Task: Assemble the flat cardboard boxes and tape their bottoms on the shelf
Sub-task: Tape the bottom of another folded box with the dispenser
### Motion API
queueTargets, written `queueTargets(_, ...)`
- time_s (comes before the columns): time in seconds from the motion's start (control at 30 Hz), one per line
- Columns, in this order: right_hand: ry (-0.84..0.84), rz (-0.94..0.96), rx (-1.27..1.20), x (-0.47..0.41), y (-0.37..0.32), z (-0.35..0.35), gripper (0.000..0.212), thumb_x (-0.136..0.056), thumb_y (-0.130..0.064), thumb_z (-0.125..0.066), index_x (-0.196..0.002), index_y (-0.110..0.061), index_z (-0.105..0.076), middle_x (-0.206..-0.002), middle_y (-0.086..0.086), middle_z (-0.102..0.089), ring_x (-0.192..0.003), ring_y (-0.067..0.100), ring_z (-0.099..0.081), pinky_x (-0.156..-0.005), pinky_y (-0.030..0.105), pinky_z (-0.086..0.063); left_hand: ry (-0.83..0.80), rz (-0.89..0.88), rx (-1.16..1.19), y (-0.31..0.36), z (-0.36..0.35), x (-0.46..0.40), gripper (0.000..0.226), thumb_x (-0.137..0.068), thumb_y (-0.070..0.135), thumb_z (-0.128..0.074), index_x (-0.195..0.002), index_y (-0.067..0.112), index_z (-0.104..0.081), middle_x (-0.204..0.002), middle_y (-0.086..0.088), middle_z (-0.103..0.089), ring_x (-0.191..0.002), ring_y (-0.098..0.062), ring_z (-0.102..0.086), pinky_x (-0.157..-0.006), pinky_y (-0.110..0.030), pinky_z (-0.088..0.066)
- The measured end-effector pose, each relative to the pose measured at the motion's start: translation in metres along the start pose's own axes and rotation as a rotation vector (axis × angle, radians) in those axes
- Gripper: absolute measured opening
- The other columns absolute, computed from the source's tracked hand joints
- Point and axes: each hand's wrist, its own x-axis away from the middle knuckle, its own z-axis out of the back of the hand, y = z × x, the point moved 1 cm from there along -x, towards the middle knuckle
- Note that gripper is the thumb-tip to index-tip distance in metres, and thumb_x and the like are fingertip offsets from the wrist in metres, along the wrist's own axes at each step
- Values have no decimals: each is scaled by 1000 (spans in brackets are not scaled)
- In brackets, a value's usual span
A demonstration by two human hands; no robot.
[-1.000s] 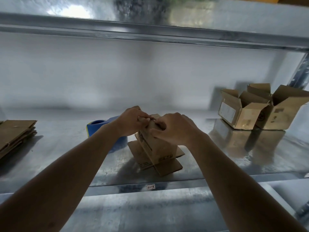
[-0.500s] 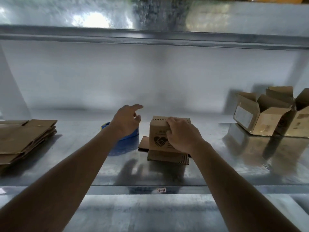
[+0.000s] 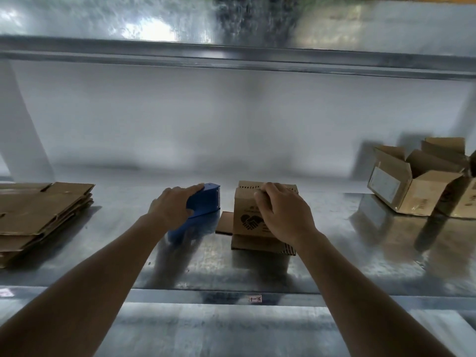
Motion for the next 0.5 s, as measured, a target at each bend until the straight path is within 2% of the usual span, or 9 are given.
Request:
queueTargets(0.07,8,2,-7,1,2,0,34,-110,-45,-34,-119,-25,-59,-114,-8,-67,-102,13,-61,-84,32,-52,45,-35,130,-5,-2,1,72,-93,5,-64,-153,41,-45,-130,-7,-65,-113,-29,-58,-86,-40,-52)
queueTargets(0.13,10,13,-10,2,3,2,34,-111,-43,-34,-123,-25,-60,-117,-9,-68,-102,13,-62,-83,29,-50,82,-69,294,-8,0,2,73,-90,-4,-65,-148,38,-53,-131,-1,-66,-110,-25,-59,-83,-27,-47)
queueTargets(0.2,18,28,-20,2,6,4,33,-111,-41,-35,-126,-25,-61,-121,-9,-68,-103,13,-63,-82,26,-48,138,-120,481,-7,10,6,74,-88,-12,-67,-142,37,-57,-125,19,-65,-110,-15,-60,-83,-19,-45)
queueTargets(0.27,28,50,-47,4,8,6,31,-111,-38,-41,-127,-25,-64,-123,-8,-69,-104,12,-64,-82,25,-49,208,-250,607,-7,25,10,73,-84,-20,-69,-135,31,-60,-120,38,-64,-113,2,-60,-88,-14,-48)
queueTargets(0.3,43,64,-66,5,9,7,30,-110,-37,-44,-127,-24,-65,-122,-8,-69,-104,12,-65,-83,25,-51,242,-321,608,-8,32,10,72,-83,-19,-72,-136,29,-62,-124,35,-65,-117,1,-58,-93,-18,-50)
queueTargets(0.37,87,92,-100,9,9,8,26,-108,-35,-50,-123,-24,-68,-120,-9,-70,-103,10,-66,-84,27,-55,258,-429,616,-10,45,8,72,-83,-14,-77,-140,28,-63,-127,12,-68,-117,-15,-59,-99,-31,-51)
queueTargets(0.4,107,100,-113,11,9,8,24,-106,-34,-52,-122,-25,-69,-119,-9,-71,-102,9,-66,-84,26,-56,248,-460,648,-9,52,7,73,-81,-13,-79,-140,28,-63,-121,5,-69,-112,-20,-61,-97,-32,-51)
queueTargets(0.5,141,118,-114,16,9,8,24,-104,-36,-55,-117,-25,-71,-116,-10,-73,-102,7,-65,-83,25,-56,250,-525,719,4,67,5,70,-76,-11,-82,-135,25,-66,-110,3,-72,-104,-18,-64,-96,-28,-51)
